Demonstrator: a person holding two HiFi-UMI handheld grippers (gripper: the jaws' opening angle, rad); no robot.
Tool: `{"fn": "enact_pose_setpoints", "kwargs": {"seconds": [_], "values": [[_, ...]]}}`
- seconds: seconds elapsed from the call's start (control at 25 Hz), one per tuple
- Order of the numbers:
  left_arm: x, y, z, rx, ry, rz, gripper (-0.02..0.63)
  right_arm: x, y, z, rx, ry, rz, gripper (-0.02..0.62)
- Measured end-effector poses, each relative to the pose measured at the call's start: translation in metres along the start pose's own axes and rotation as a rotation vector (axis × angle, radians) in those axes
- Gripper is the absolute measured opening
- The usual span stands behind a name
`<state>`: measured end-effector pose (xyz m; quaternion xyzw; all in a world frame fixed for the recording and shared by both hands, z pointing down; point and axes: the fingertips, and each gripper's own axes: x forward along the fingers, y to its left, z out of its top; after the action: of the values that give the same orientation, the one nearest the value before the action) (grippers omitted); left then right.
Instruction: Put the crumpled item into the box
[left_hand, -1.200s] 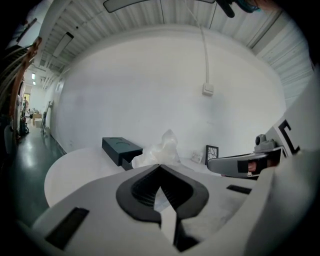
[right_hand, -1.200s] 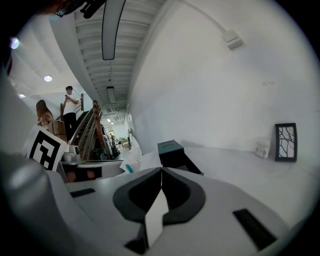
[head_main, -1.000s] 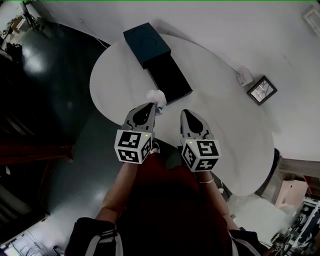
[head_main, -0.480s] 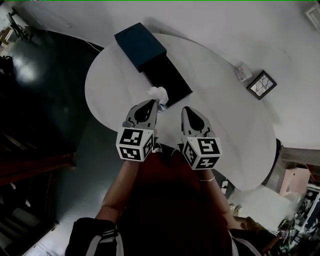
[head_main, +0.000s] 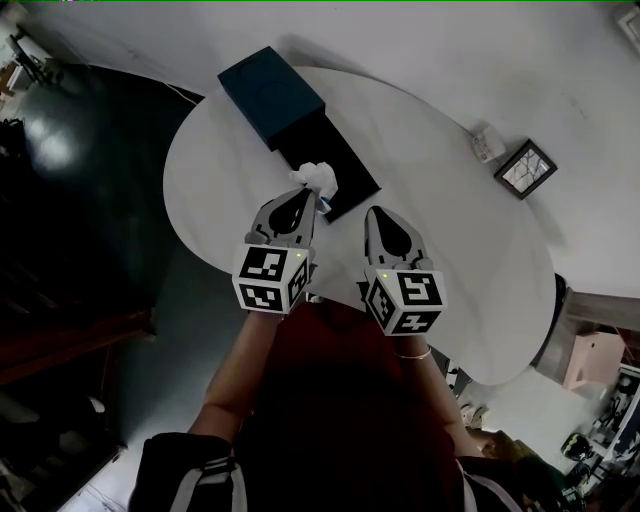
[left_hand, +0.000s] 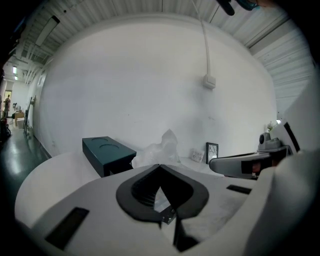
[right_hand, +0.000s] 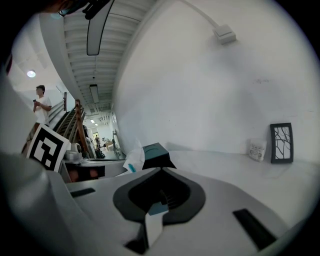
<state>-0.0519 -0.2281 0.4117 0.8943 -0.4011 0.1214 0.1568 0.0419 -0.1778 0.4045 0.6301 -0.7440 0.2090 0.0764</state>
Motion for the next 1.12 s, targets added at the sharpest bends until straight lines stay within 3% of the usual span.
{"fn": "enact_pose_setpoints", "kwargs": {"seconds": [0.72,1.12], "values": [[0.075,0.01,-0.01,0.049,0.121,0.011,0.023,0.038,-0.032,-0.008,0.015,0.062,0.013,0.015],[0.095,0.008,-0.028,0.173,0.226,0.013,0.021,0.044,-0.049,-0.017,0.043,0.095,0.003,0.015]]}}
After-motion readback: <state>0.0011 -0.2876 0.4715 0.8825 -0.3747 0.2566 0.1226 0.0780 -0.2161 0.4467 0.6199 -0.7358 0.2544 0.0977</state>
